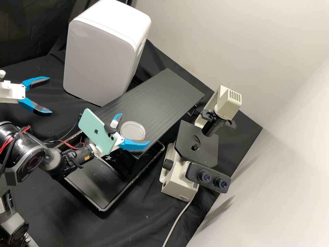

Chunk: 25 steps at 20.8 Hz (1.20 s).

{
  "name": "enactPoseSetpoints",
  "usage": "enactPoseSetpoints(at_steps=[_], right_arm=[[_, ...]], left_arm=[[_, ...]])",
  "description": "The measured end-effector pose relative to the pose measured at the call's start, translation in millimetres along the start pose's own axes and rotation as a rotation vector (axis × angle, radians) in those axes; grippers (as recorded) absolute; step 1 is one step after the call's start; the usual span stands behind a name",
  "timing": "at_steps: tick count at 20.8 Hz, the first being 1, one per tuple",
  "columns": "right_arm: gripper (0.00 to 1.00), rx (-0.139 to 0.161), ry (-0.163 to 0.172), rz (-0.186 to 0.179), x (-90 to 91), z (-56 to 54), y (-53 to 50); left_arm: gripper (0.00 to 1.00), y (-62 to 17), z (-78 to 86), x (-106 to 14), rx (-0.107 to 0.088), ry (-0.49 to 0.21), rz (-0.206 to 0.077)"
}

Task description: Remove the lid from the petri dish

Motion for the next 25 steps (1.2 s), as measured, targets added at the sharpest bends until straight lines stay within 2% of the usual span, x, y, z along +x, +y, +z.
enactPoseSetpoints(at_steps=[1,25], right_arm=[[0.0,0.0,-0.001,-0.001,0.1,0.3,-0.4],[0.0,0.0,0.001,0.001,3.6,-0.5,-0.9]], left_arm=[[1.0,0.0,0.0,0.0,0.007,0.0,0.0],[1.0,0.1,-0.9,0.0,0.007,0.01,0.002]])
